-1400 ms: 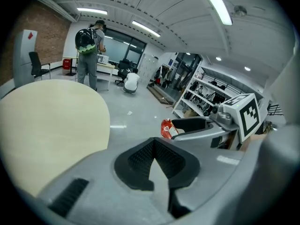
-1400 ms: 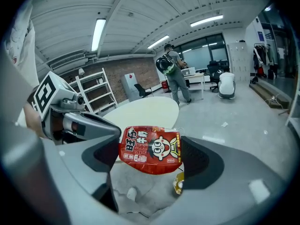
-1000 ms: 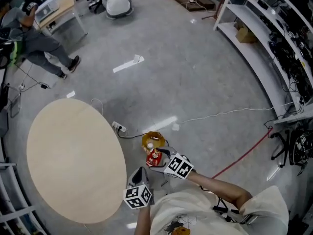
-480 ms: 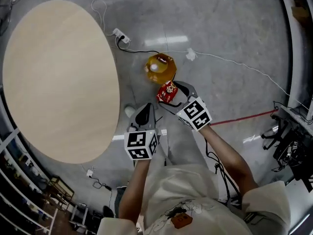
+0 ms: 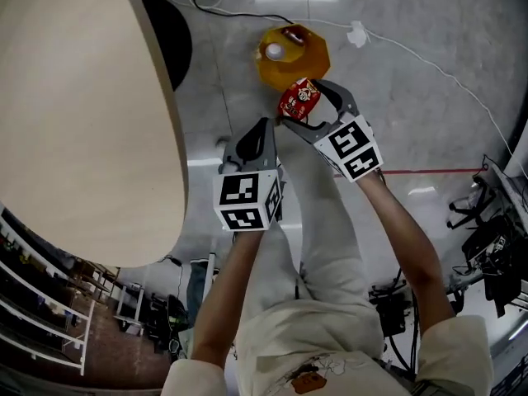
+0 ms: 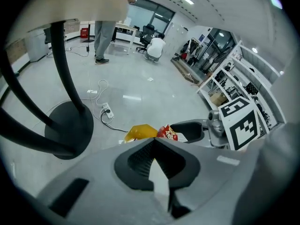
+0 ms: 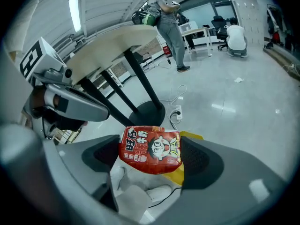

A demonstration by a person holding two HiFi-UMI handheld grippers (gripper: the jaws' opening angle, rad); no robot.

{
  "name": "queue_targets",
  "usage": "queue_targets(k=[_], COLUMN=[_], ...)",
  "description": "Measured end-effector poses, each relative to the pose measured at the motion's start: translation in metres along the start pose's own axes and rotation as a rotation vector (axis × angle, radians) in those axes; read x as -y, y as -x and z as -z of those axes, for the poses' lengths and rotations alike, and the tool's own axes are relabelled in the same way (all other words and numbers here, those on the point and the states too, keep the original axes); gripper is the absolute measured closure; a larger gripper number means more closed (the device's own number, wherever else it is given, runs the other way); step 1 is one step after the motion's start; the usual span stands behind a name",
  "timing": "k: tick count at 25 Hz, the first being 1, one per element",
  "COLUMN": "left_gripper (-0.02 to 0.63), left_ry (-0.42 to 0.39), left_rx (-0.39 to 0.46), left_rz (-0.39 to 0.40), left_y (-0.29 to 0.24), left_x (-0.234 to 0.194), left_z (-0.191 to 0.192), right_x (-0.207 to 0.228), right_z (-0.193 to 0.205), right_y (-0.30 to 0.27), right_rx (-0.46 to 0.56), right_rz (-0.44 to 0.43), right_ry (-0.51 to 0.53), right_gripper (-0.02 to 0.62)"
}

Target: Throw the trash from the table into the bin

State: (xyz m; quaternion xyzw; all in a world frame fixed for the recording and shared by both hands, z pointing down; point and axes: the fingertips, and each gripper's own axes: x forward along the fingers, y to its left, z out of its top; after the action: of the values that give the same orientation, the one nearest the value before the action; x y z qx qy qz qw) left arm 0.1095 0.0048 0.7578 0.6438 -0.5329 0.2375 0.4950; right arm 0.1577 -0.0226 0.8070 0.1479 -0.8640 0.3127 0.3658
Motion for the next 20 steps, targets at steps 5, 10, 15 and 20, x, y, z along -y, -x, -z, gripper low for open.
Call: queue_targets(k=[5,10,15,20], left_gripper=[0.603,0.603,0.603,0.603], left_ry=[0.014,0.009,0.012,-0.014], left_rx=[-0.015,-0.048,-0.062,-0.066], left_rz=[-0.018,-0.036,-0.023,-0.010], left_y=[-0.049,-0.093,-0.119,-0.118], left_x=[-0.039,-0.068,-0.074,-0.067], left_z=[0.028,0.060,0.075,0.074], right_x=[0.019,0.046,0.086,0.102], right_z=[0.035,0.074,0.120,0.140], right_y=[-0.063,-0.110,-0.152,-0.163], right_rx=[-0.046,-0.126,-0.258,-0.361], right_rz=[0.003,0.043,0.112,0.135], right_ry=[0.013,0.052,0.148,0.176], right_gripper=[0.178,0.178,0.178,0.164])
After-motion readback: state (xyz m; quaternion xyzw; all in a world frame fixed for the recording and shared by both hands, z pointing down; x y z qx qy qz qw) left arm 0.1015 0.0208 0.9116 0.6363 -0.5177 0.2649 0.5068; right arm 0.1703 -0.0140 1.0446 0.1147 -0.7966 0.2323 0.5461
